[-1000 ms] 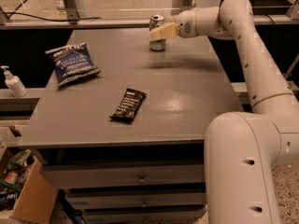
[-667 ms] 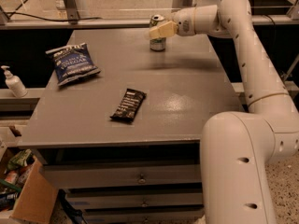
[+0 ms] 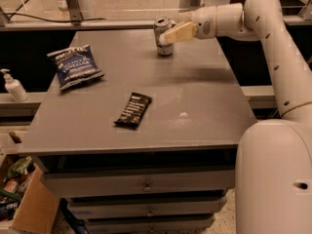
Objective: Knock 7up can over
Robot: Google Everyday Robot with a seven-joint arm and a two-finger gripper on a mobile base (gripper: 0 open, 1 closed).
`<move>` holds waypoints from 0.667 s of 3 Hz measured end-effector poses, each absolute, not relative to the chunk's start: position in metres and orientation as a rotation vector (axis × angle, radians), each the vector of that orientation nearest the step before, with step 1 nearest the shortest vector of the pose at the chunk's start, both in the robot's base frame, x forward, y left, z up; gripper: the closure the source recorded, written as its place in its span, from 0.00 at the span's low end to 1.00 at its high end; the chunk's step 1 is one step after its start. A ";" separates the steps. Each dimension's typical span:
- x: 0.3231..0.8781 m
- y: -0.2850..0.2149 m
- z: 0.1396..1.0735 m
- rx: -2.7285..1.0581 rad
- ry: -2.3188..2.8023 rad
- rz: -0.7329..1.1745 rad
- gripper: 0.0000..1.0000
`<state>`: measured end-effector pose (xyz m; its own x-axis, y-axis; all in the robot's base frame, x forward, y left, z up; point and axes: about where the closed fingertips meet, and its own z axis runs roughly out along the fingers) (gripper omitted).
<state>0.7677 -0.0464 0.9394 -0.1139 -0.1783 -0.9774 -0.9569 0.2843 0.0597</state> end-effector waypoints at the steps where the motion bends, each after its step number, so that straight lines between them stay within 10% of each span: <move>1: 0.714 -0.053 0.942 -1.144 1.521 1.020 0.00; 2: 0.679 -0.055 0.937 -1.177 1.519 1.052 0.00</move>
Offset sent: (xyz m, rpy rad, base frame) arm -0.1400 -0.0149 -0.0094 -0.0151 0.0457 0.1464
